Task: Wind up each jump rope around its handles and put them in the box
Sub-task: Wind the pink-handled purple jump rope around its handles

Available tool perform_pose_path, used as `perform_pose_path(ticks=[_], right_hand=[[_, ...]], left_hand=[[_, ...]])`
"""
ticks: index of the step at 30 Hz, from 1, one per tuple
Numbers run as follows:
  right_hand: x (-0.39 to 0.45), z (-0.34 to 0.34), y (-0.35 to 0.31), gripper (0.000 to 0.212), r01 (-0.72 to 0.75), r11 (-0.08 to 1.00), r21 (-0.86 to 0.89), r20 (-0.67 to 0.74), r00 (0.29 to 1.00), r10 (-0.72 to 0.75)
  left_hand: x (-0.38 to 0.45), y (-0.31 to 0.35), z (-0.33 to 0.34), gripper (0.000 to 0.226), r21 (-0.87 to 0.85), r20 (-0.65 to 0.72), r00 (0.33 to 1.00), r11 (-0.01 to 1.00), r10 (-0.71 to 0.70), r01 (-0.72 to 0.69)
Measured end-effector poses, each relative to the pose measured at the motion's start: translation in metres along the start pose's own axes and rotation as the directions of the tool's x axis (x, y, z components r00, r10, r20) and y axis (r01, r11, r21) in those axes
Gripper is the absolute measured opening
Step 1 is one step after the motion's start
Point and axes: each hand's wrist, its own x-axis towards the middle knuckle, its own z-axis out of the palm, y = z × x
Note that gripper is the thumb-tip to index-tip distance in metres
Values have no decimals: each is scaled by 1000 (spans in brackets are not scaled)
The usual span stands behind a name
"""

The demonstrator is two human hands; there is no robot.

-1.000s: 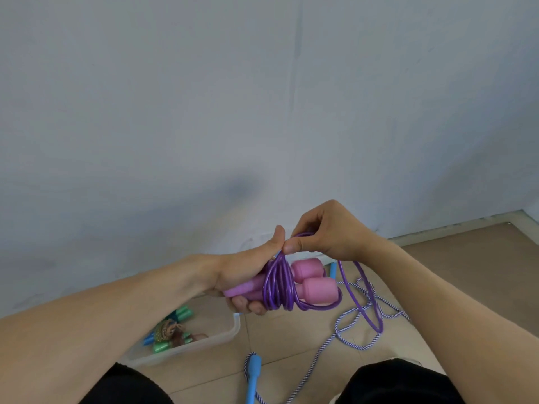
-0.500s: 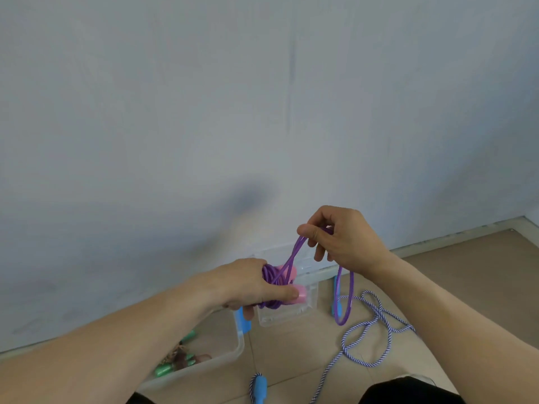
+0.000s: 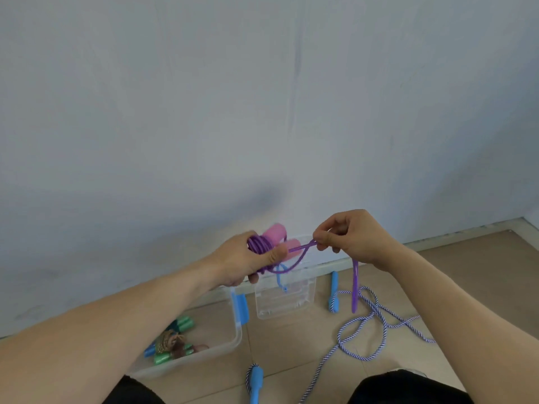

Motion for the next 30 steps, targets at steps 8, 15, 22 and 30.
perform_pose_path(ticks=[8,15,22,30], right_hand=[[0,-24,29,10,-269,953,-142,183,938,293],[6,28,13,29,26,978,-208,128,992,1],[-1,70,-30,19,-208,790,577,296,954,35],[2,58,-28,41,-102,991,-91,307,943,126]], left_hand=[[10,0,-12,47,-454,-283,941,890,-187,41],[0,19,0,48,-628,17,992,771,-126,108],[-1,29,-5,55,-784,157,987,603,-40,149],[1,15,-4,54,-472,-163,971,878,-176,80]])
